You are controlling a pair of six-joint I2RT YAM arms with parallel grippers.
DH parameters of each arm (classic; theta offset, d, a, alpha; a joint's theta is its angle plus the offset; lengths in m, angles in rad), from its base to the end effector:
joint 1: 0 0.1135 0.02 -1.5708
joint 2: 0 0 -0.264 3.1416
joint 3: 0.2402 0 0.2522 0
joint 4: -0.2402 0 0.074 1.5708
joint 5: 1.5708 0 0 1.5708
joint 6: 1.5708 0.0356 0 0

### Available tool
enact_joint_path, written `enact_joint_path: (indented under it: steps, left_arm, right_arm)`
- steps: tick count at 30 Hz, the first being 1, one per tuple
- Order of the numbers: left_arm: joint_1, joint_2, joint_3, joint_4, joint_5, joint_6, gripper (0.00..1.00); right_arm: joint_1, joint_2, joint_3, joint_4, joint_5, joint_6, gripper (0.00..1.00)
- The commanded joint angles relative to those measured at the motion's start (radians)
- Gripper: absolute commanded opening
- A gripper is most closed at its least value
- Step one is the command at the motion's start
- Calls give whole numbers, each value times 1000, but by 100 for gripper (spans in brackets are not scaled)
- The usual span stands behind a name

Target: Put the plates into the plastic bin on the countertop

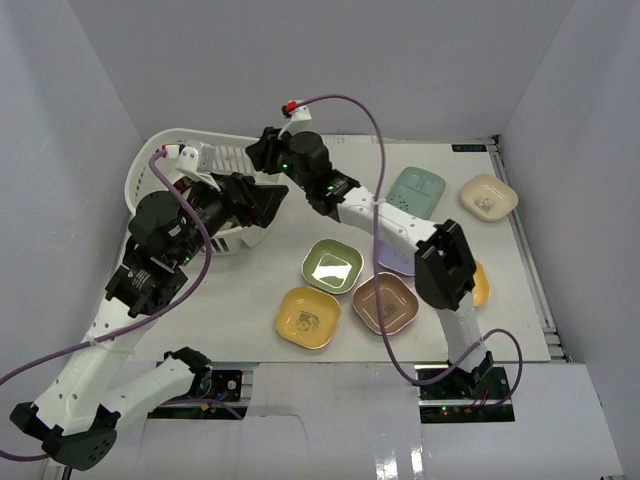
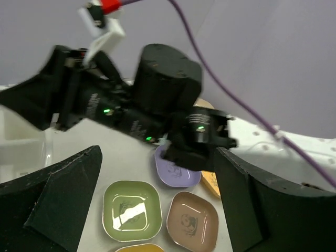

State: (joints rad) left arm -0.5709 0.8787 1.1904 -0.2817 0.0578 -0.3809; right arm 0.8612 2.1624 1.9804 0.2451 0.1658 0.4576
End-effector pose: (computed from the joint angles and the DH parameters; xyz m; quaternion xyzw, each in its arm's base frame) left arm 0.1468 -0.0967 0.4523 0.0867 0.6910 -0.3465 0.6284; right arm 0.3484 0.3966 0.3542 -0.0776 0.6804 0.4003 0.6090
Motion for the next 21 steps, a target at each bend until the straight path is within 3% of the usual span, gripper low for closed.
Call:
enact_joint_path:
  steps: [1, 2, 3, 4, 7, 10, 11, 14, 21]
  left_arm:
    - [-3, -20, -21, -24, -12, -1, 98]
    - [-3, -23, -46, -22, 13, -7, 98]
    - [-3, -27, -60, -22, 31, -10, 98]
    - [-3, -29, -75, -20, 48, -9, 98]
    - [-3, -50, -147, -7, 112, -1, 98]
    - [-3, -81, -228, 19, 189, 11, 98]
    - [-4, -86, -245, 24, 212, 13, 98]
    - [-3, -92, -293, 26, 290, 23, 98]
    - [-4, -130, -373, 7, 283, 50, 98]
  right_arm:
    - [-77, -192, -256, 17, 63, -48, 41]
    - [-94, -293, -329, 13, 73, -59, 30]
    - [-115, -346, -400, 3, 89, -63, 25]
    - [-167, -390, -536, -25, 93, -65, 23]
    - [-317, -576, -734, -69, 77, -34, 23]
    - [-494, -708, -938, -90, 21, 1, 40]
    - [-529, -737, -986, -118, 21, 0, 50]
    - [-657, -718, -1019, -148, -17, -10, 62]
    - [-849, -529, -994, -161, -211, 1, 61]
